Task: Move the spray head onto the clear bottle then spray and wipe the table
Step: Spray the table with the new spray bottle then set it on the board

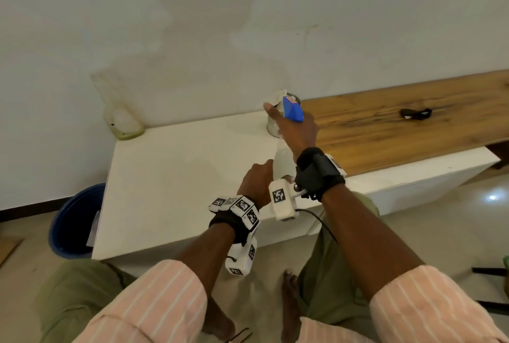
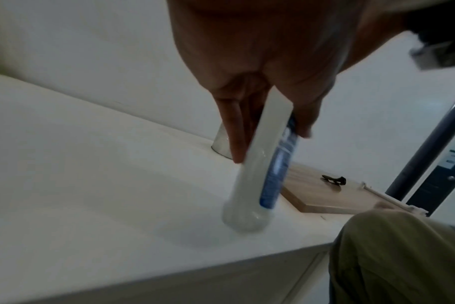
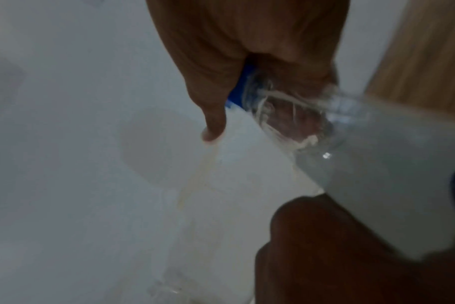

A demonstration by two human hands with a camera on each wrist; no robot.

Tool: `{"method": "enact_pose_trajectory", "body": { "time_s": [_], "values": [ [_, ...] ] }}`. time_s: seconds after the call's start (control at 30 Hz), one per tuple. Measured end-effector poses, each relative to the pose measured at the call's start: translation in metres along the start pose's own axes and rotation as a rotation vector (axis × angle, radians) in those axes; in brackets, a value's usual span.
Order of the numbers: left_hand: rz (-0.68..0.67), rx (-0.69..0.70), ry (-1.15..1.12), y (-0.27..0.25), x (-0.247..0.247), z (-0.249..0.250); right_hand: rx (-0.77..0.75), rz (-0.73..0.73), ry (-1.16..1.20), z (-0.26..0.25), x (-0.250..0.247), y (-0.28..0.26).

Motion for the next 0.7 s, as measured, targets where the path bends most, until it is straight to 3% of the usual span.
{"method": "enact_pose_trajectory", "body": {
  "time_s": [0.1, 0.23, 0.4, 0.7],
  "values": [
    [0.094, -0.133, -0.066, 0.015, -0.002, -0.004, 0.04, -0.114, -0.229, 0.018, 0.005, 0.0],
    [0.066, -0.143, -0.292, 0.037, 0.01, 0.002, -0.015, -0.038, -0.155, 0.027, -0.009, 0.007],
    [-0.075, -0.087, -0.129, 0.053, 0.017, 0.014, -0.011, -0.062, -0.222, 0.026, -0.023, 0.039],
    [-0.131, -0.176, -0.111, 0.053, 0.033, -0.007, 0.096, -0.109, -0.289, 0.039, -0.047, 0.082]
  ]
}}
Point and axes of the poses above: each hand's wrist, its own y-axis towards the middle knuckle, its own x-axis out of the palm, z = x × y, the point moved 9 cm from there along y, towards the middle knuckle, and after that the axes turned 7 degrees about y, right-handed, at the moved point
